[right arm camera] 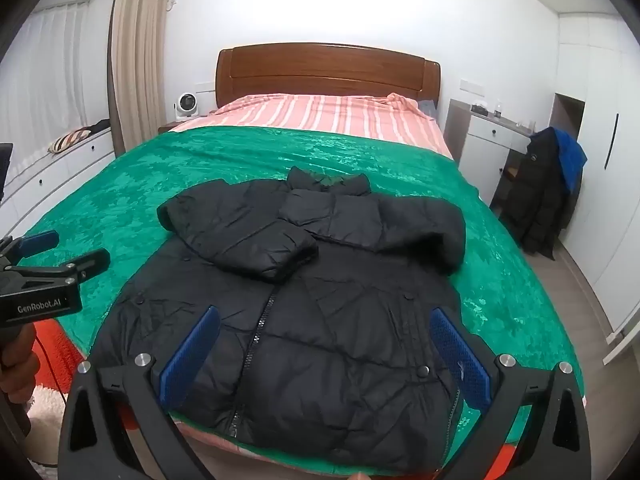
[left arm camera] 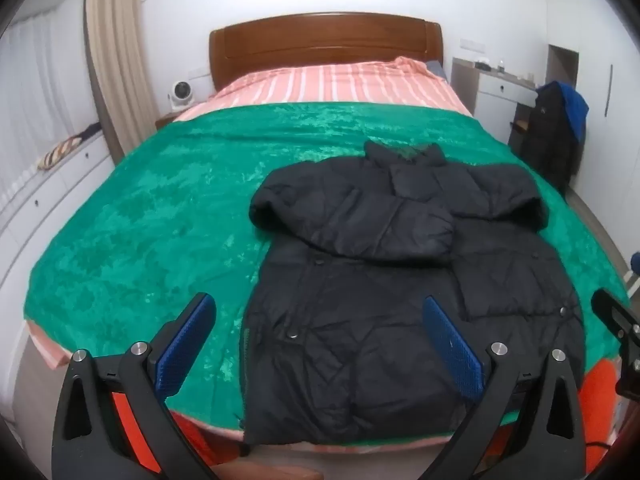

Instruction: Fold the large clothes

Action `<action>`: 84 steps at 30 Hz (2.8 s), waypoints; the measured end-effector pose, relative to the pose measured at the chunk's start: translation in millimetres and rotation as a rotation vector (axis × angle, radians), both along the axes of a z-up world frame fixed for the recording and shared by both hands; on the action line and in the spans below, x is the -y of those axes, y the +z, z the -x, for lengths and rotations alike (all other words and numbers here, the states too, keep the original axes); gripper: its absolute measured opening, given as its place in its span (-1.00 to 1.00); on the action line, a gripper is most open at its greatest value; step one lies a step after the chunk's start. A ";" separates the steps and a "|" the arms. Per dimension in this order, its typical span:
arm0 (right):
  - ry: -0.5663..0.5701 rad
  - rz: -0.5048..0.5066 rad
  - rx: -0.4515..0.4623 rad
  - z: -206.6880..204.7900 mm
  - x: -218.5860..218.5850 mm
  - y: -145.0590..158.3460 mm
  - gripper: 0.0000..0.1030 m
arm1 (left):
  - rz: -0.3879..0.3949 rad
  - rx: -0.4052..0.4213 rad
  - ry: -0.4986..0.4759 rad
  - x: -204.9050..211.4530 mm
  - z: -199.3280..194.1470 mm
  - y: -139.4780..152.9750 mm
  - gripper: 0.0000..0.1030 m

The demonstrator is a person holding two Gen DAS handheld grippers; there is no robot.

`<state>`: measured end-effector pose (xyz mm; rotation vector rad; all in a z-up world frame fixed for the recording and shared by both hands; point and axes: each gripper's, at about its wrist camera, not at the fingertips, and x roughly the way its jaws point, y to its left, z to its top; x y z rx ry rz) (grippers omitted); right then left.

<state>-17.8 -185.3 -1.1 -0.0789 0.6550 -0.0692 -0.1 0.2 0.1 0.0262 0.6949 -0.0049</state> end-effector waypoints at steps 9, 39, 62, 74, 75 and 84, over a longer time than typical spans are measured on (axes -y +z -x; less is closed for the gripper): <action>-0.001 -0.010 -0.016 -1.6 -1.1 -6.3 1.00 | -0.024 -0.041 -0.024 4.3 1.3 -7.0 1.00; -0.170 0.054 -0.109 -6.7 10.9 -3.6 1.00 | -0.066 -0.091 -0.100 21.7 -2.7 -11.2 1.00; -0.184 0.130 -0.139 -11.0 5.3 -12.5 1.00 | -0.066 -0.124 -0.105 22.1 -4.9 -18.8 0.99; -0.182 0.133 -0.153 -11.8 4.8 -17.9 1.00 | -0.077 -0.130 -0.107 24.7 -3.8 -21.9 0.99; -0.181 0.133 -0.153 -11.8 5.0 -18.0 1.00 | -0.077 -0.130 -0.107 24.7 -3.7 -22.1 0.99; -0.143 0.092 -0.151 -13.5 1.3 -24.1 1.00 | -0.083 -0.137 -0.127 27.0 -4.0 -25.2 0.99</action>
